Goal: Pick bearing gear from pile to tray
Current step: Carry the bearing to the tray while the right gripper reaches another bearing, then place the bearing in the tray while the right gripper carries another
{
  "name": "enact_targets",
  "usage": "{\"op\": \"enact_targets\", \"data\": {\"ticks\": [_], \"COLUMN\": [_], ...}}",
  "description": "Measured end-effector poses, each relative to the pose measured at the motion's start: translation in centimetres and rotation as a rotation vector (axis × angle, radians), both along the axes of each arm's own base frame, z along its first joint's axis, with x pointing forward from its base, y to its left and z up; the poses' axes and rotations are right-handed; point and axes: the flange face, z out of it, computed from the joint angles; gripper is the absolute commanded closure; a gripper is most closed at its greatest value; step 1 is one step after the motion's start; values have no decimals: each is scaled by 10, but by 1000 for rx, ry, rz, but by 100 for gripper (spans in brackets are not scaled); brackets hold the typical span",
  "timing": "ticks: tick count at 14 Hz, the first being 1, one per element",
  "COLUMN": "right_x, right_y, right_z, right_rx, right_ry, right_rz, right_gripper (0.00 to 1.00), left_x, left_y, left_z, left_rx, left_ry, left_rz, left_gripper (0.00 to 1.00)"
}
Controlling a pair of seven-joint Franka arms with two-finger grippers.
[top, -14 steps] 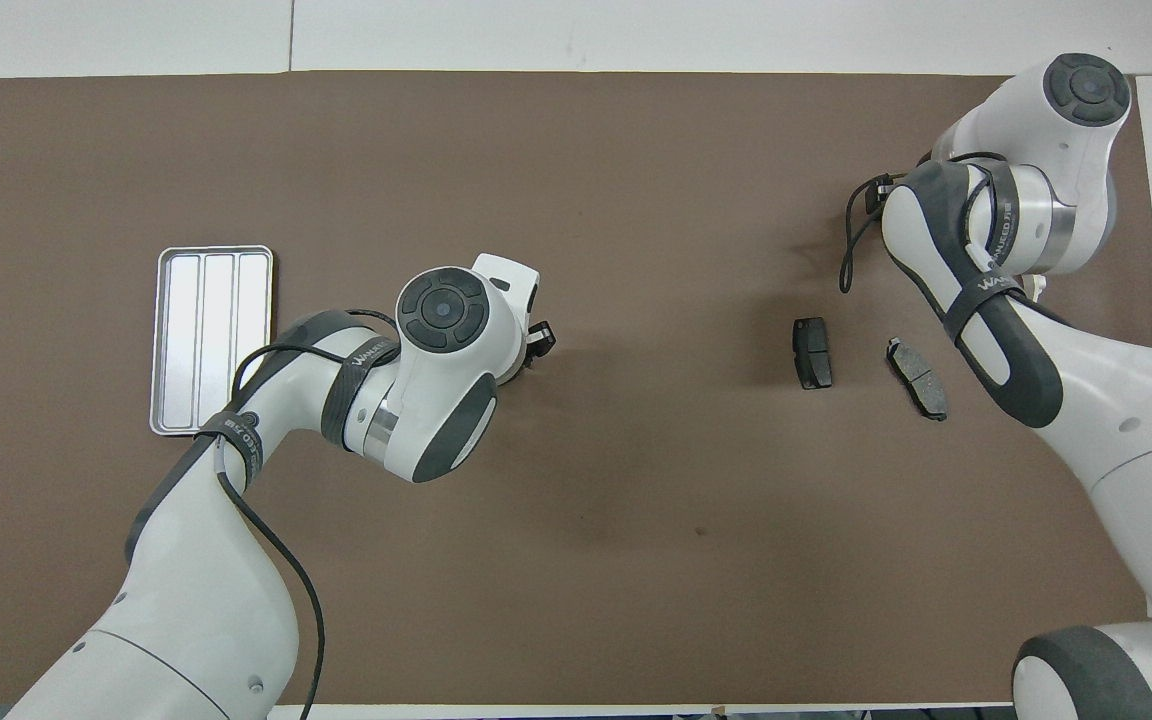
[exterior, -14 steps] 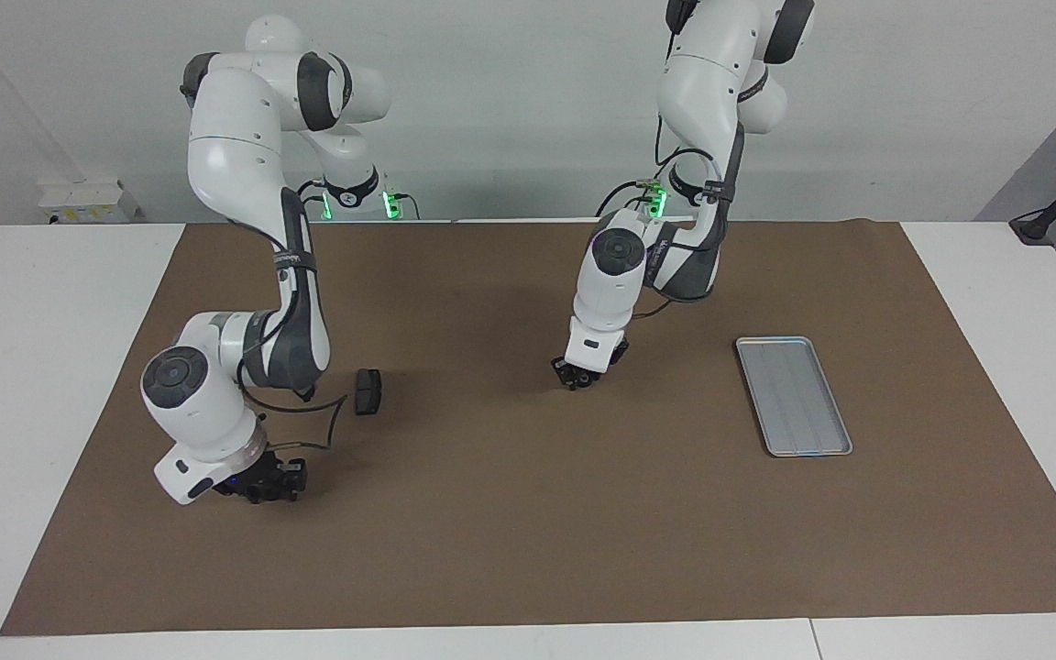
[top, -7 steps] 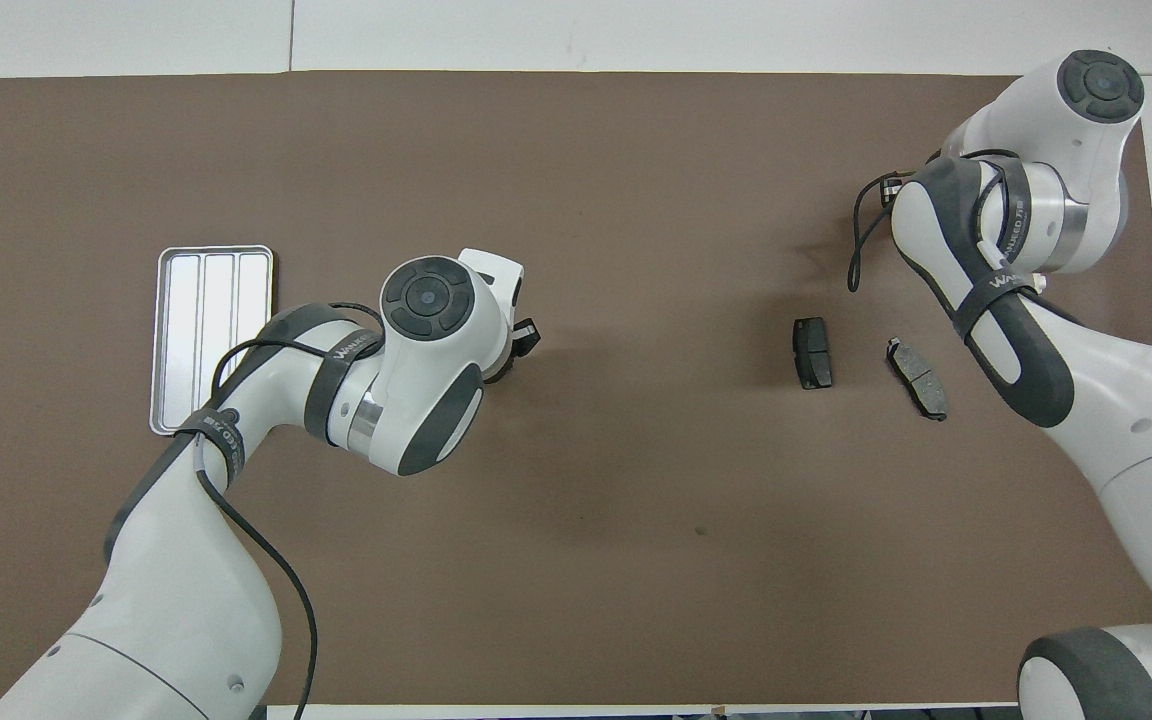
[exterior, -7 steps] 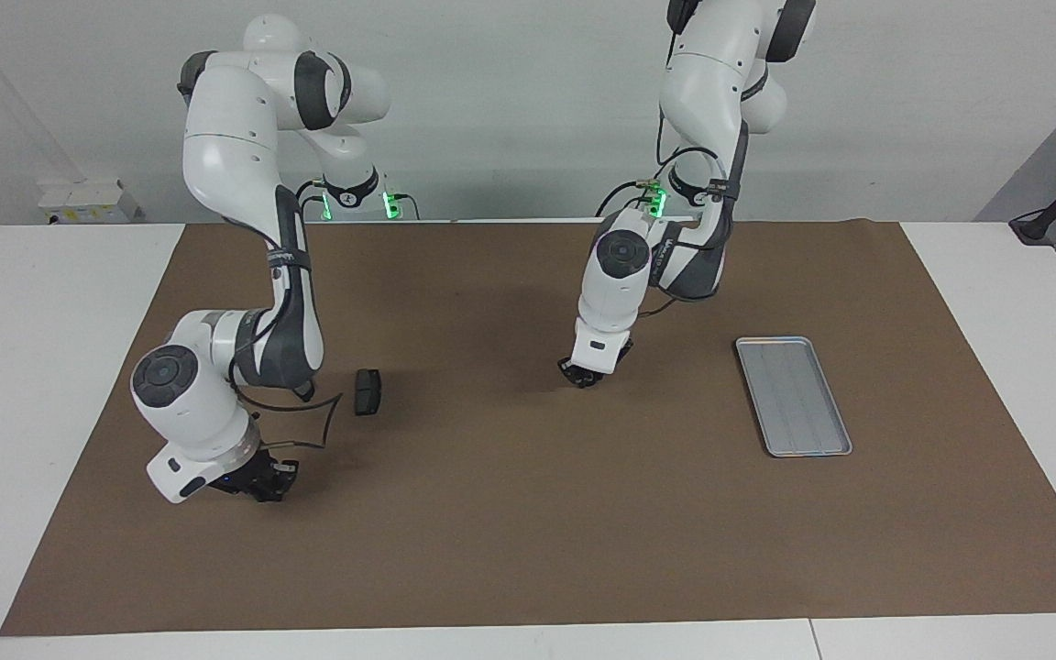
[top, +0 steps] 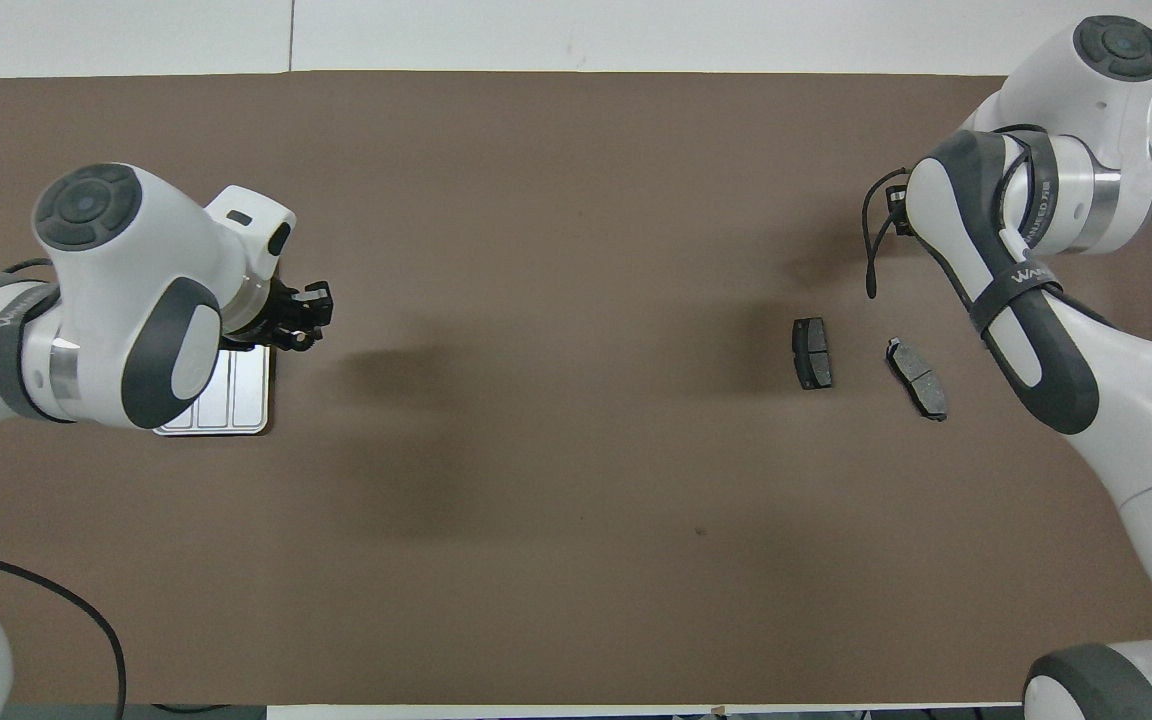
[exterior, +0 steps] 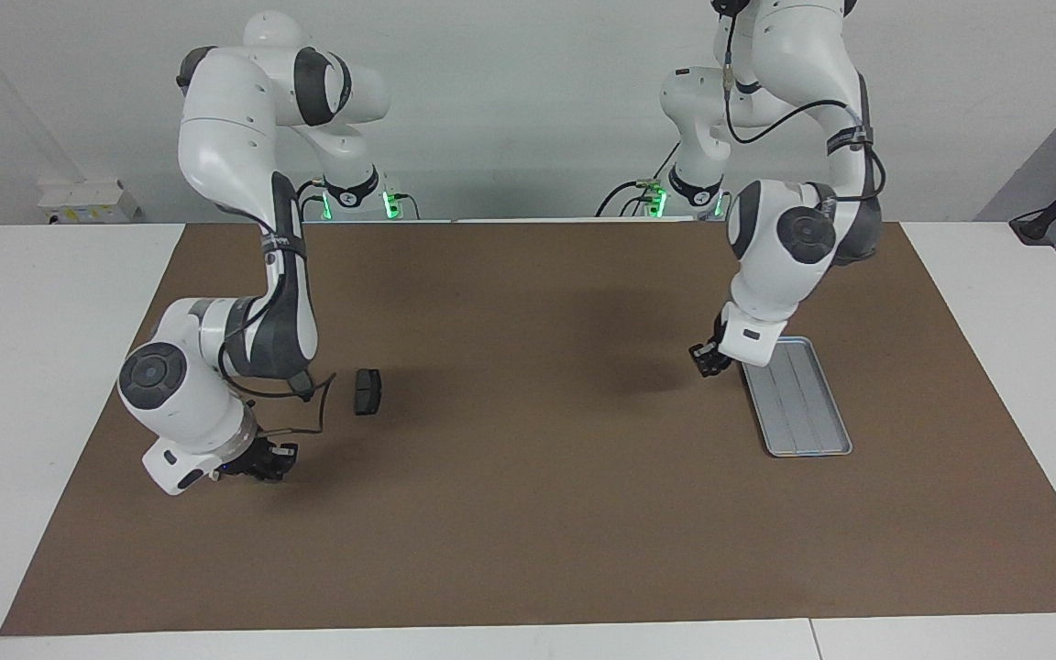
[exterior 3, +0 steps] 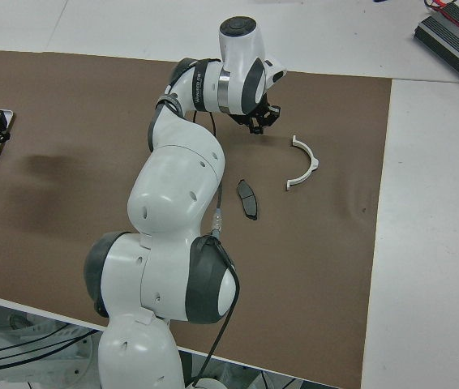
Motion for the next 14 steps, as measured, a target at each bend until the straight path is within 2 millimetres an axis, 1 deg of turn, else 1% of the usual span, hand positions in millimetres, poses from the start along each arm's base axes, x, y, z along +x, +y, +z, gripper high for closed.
{"op": "enact_targets", "data": {"ticks": [1,2,3,4,5,6,7,9,10,12,13,14], "right_x": [-7,-17,-31,-45,-59,-72,-83,-105,-117,-140,-150,-157], "right_y": [18,38,60,86,115,148,185,256,290,347,373,394], "right_z": [31,65,96,124,146,160,167,168,167,165,161,153], "right_rx": [0,-2,-4,-9,-12,-4,13,23,24,24,29,34], "right_ry": [13,25,38,46,48,52,61,79,74,57,46,38], "right_rz": [-9,-26,-51,-91,-153,-227,-307,-466,-537,-621,-651,-675], "right_gripper": [100,100,100,100,100,100,100,100,100,100,100,100], "left_x": [2,3,3,4,4,4,3,-2,-6,-12,-15,-18], "left_y": [21,41,56,68,77,87,98,116,121,128,130,132], "left_z": [-4,-7,-10,-11,-13,-15,-20,-35,-43,-52,-55,-57], "left_rx": [-5,-11,-16,-20,-24,-27,-30,-30,-30,-30,-31,-31], "left_ry": [7,14,17,16,12,7,-3,-30,-34,-26,-21,-19], "left_rz": [-44,-84,-114,-140,-166,-189,-210,-226,-227,-218,-214,-212], "left_gripper": [88,88,88,88,88,88,88,88,88,88,87,88]}}
